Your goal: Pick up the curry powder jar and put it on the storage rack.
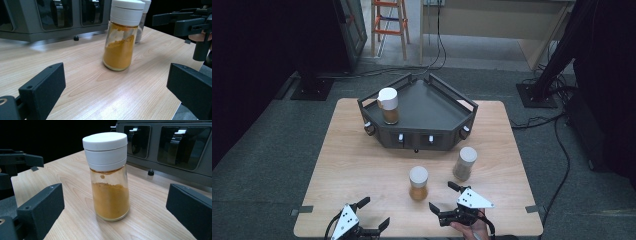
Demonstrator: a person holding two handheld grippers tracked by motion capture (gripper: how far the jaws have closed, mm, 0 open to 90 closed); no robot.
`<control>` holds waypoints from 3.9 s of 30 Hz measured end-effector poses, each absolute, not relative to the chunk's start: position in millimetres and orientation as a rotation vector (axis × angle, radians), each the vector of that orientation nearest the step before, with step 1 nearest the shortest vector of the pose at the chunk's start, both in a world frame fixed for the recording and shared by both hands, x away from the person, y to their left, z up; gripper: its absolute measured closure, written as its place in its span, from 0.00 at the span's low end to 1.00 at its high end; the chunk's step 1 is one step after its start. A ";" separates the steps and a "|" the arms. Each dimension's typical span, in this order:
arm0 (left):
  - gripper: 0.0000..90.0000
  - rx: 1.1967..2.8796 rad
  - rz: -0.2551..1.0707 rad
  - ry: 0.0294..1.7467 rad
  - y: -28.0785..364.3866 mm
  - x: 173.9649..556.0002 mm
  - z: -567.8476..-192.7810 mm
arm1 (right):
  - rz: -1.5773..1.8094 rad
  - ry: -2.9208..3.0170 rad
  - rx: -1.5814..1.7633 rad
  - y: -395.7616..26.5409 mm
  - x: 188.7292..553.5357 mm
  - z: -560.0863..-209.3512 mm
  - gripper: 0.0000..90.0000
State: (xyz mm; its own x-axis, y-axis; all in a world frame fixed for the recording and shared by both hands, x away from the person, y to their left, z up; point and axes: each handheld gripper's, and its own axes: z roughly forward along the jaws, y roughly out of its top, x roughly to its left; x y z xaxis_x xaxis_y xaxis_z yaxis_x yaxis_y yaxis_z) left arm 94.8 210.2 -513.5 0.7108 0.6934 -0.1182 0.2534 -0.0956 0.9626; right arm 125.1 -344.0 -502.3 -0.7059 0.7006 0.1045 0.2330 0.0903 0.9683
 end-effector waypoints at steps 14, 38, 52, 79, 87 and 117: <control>0.02 1.671 0.438 0.771 210.7 94.5 -513.8 | 1.639 2.013 0.905 -334.7 137.5 -499.8 0.02; 0.02 1.668 0.447 0.769 212.8 94.3 -512.8 | 1.627 2.034 0.864 -313.4 156.1 -491.8 0.02; 0.02 1.659 0.449 0.772 213.7 93.8 -513.1 | 1.617 2.036 0.882 -305.3 164.0 -492.3 0.02; 0.02 1.655 0.453 0.770 214.6 92.9 -512.6 | 1.569 2.078 0.874 -282.1 184.5 -494.7 0.31; 0.02 1.653 0.452 0.771 214.8 93.2 -513.2 | 1.530 2.066 0.841 -279.0 179.5 -492.4 0.39; 0.02 1.655 0.457 0.787 216.4 95.2 -514.7 | 1.554 2.071 0.809 -282.6 195.4 -435.1 0.39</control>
